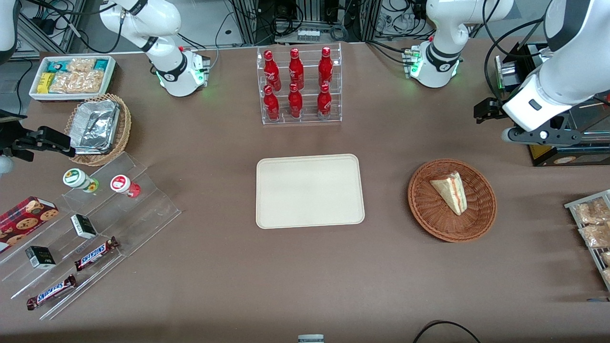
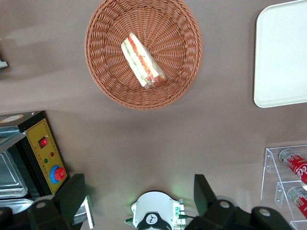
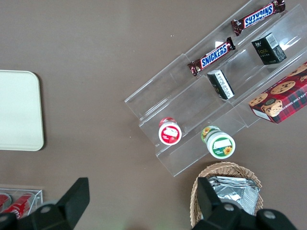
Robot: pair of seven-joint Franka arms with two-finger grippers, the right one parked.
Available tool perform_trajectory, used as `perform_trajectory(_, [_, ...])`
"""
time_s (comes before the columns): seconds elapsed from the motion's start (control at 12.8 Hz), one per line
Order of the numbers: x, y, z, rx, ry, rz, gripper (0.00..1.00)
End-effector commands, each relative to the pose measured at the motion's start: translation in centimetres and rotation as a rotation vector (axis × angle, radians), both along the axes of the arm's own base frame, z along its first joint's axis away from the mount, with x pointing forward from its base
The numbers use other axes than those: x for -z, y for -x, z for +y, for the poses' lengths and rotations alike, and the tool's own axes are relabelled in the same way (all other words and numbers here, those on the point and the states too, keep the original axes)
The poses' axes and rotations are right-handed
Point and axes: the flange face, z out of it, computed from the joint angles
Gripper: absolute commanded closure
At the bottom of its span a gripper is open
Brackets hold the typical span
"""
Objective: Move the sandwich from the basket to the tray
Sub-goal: 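Move the left gripper over the wicker basket toward the sandwich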
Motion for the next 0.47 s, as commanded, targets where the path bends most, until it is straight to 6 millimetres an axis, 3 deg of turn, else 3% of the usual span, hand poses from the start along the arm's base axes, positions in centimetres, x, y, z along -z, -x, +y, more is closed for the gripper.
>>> perform_trajectory(0.0, [-0.7, 0.2, 0.0, -0.019, -0.004, -0.005, 0.00])
perform_trajectory(0.16, [-0.4, 0.1, 0.4, -0.026, -0.003, 0.003, 0.00])
perform_trajectory(0.39, [3.1, -0.5, 0.2, -0.019, -0.009, 0.009, 0.00])
